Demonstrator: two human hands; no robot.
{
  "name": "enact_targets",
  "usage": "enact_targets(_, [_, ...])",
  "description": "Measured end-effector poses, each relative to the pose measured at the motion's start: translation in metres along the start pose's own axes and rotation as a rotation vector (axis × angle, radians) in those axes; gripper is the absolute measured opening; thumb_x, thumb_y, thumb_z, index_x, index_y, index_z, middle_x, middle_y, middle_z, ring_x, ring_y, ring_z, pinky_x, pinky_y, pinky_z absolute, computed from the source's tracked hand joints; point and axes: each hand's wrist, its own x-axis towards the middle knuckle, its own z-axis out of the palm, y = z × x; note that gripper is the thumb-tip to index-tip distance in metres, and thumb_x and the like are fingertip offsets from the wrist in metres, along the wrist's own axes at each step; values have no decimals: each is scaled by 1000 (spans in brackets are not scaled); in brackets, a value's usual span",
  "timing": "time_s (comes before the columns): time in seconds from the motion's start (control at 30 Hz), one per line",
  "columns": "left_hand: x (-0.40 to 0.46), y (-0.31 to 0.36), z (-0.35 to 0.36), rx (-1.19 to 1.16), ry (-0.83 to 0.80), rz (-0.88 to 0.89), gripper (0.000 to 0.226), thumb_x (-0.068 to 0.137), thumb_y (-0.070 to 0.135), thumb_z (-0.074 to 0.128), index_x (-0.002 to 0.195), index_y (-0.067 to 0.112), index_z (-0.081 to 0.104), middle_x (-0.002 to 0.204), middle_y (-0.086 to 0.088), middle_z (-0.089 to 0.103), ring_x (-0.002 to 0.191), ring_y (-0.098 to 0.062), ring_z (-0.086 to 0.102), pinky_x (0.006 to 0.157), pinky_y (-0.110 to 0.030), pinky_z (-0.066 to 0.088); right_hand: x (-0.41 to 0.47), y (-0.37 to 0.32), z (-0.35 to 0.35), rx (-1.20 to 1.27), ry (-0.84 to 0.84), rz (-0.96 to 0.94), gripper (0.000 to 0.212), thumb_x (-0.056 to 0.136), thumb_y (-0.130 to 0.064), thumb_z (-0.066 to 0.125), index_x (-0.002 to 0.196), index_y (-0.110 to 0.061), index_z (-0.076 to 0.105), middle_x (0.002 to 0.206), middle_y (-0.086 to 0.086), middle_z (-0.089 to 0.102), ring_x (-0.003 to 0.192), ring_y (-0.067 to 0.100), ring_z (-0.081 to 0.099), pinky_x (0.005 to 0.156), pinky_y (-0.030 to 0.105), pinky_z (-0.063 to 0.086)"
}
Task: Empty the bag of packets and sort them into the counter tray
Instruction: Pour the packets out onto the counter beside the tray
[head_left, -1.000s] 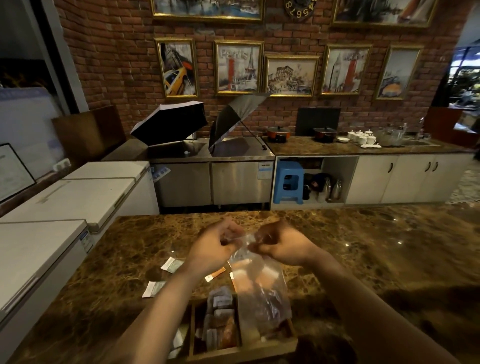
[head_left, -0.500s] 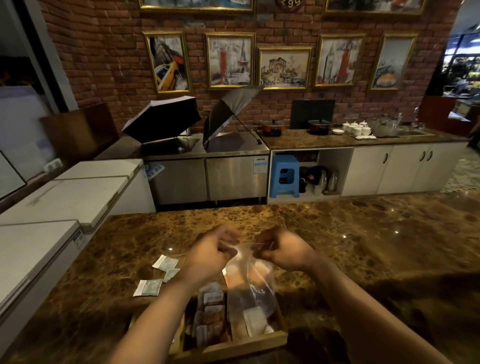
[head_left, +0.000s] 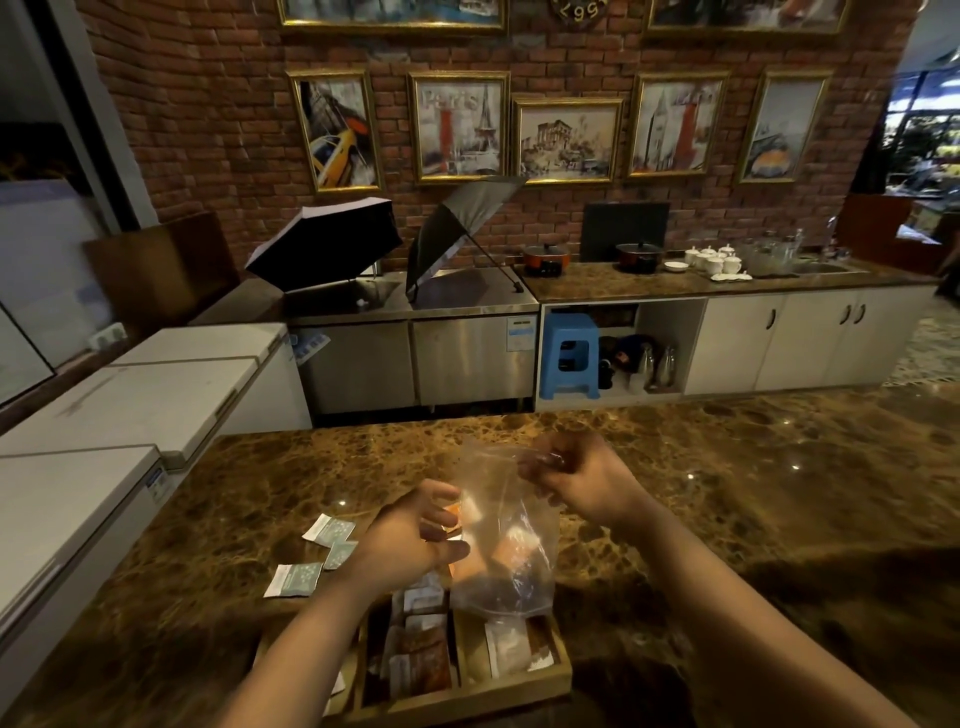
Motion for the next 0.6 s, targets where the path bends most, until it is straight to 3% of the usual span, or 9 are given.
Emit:
enact_targets(0.07, [1,0,2,-19,-14,-8,50,77,20,84,117,36,59,104,2,72,93,-12,71,77,-24,59,-2,2,-3,50,24,21,6,92,-20,71,97,-17,73,83,4,75,74,19,73,64,31,62])
enact_targets(0.13, [2,1,3,-35,-8,-6,41,82,18,80,114,35,61,99,0,75,89,-12,72,80,-31,61,-5,5,-7,99,60,57,10,93,-20,71,100,-14,72,85,7,75,76,24,74,65,36,62])
enact_targets(0.27, [6,6,9,-95,45,-9,30,90,8,70,103,33,63,94,-4,75,79,-15,76,83,-48,60,-12,11,-21,177,96,169,17,91,-28,72,101,-15,71,85,4,75,70,15,73,59,28,60])
enact_targets(0.37, [10,12,14,-119,90,6,23,94,8,65,103,28,62,99,-6,70,74,-17,76,75,-46,61,-21,18,-34,274,123,252,17,92,-27,71,101,-13,72,88,7,76,70,19,74,54,27,58])
enact_targets(0.43, [14,17,19,-157,122,4,18,95,9,64,104,24,63,100,-8,68,72,-18,75,72,-41,61,-27,29,-42,317,135,293,16,92,-25,71,102,-14,73,90,8,78,80,28,76,65,40,64])
enact_targets(0.5, [18,23,25,-200,144,7,16,95,9,64,103,22,63,100,-9,66,73,-21,75,73,-41,62,-33,43,-50,352,166,343,13,92,-23,71,101,-15,74,90,7,79,82,26,77,71,43,64])
enact_targets(0.6, [22,31,37,-268,99,5,26,89,13,73,108,25,60,107,-7,67,88,-27,72,75,-44,64,-41,70,-62,443,263,412,10,95,-12,66,102,-8,72,92,14,77,68,21,76,54,33,61])
